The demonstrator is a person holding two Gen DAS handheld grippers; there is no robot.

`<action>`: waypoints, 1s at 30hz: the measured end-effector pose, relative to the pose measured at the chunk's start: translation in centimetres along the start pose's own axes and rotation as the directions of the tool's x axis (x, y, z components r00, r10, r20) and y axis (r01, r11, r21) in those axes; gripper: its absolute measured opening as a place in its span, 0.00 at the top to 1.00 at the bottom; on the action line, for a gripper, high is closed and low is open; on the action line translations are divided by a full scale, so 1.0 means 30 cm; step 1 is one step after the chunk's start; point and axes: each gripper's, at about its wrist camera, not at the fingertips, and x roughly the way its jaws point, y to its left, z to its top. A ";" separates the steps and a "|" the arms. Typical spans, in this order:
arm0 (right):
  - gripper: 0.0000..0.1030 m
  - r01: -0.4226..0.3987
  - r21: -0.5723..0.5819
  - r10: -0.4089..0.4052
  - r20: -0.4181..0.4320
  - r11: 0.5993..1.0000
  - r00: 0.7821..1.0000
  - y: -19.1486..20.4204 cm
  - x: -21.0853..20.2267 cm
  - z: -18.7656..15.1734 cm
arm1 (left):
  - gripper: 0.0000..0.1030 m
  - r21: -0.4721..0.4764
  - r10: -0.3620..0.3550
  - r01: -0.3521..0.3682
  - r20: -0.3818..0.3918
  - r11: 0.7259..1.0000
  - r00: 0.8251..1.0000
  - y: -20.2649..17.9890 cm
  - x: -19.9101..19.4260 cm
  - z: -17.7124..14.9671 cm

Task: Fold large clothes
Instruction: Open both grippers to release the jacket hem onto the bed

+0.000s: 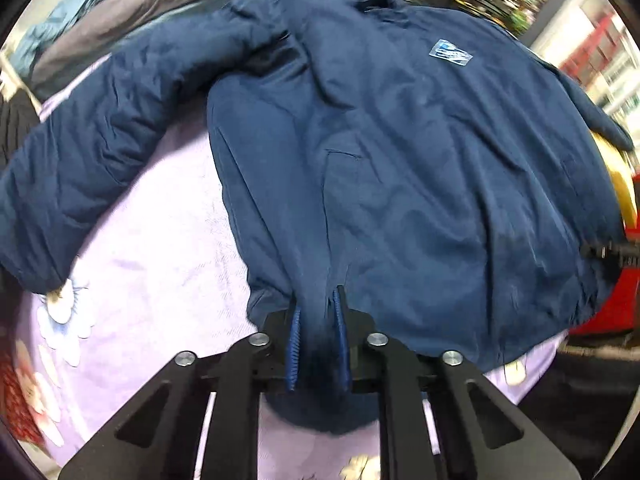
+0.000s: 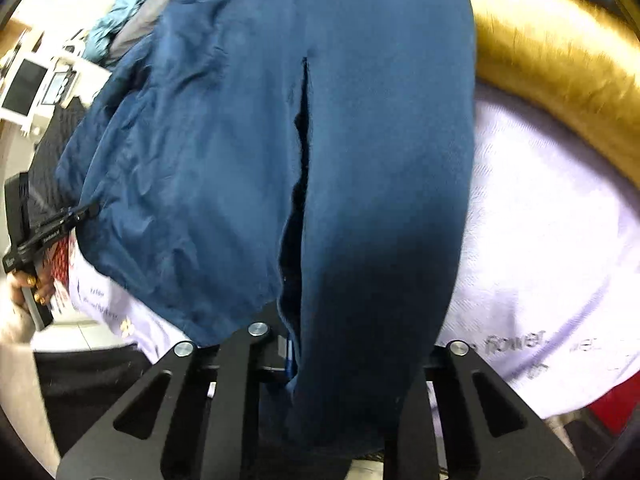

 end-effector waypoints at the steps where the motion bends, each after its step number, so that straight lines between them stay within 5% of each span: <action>1: 0.83 0.007 -0.020 -0.008 -0.008 1.000 1.000 0.004 -0.017 -0.002 | 0.89 0.017 -0.003 0.003 -0.005 1.000 1.000 -0.004 -0.015 -0.017; 5: 0.84 0.061 -0.075 -0.065 -0.059 0.995 0.996 0.024 -0.036 0.002 | 0.90 0.038 -0.013 0.016 -0.064 0.999 0.998 -0.032 -0.017 -0.076; 10: 0.83 0.089 -0.007 -0.089 -0.121 0.996 0.989 -0.049 0.024 -0.012 | 0.88 0.021 0.042 -0.041 -0.092 0.999 0.995 -0.052 0.026 -0.156; 13: 0.69 0.159 0.008 -0.157 -0.139 0.987 0.978 -0.038 0.047 0.028 | 0.64 -0.062 0.049 -0.056 -0.112 0.996 0.992 -0.012 0.025 -0.144; 15: 0.45 0.227 -0.024 -0.228 -0.128 0.974 0.965 -0.035 0.020 0.037 | 0.44 -0.106 0.071 -0.082 -0.100 0.991 0.992 0.019 -0.002 -0.124; 18: 0.35 0.373 -0.090 -0.376 -0.026 0.924 0.926 0.017 -0.063 0.068 | 0.29 -0.125 0.165 -0.166 -0.017 0.978 0.986 0.065 -0.091 -0.092; 20: 0.30 0.429 -0.101 -0.425 0.066 0.897 0.903 0.066 -0.126 0.101 | 0.28 -0.116 0.202 -0.197 0.034 0.974 0.979 0.069 -0.138 -0.065; 24: 0.24 0.339 -0.133 -0.318 0.157 0.931 0.935 0.176 -0.171 0.176 | 0.28 -0.055 0.175 -0.171 0.084 0.984 0.981 0.006 -0.162 0.007; 30: 0.24 0.259 -0.345 -0.246 0.082 0.902 0.966 0.364 0.034 0.228 | 0.28 0.034 0.127 -0.128 0.031 0.991 0.991 -0.169 -0.006 0.072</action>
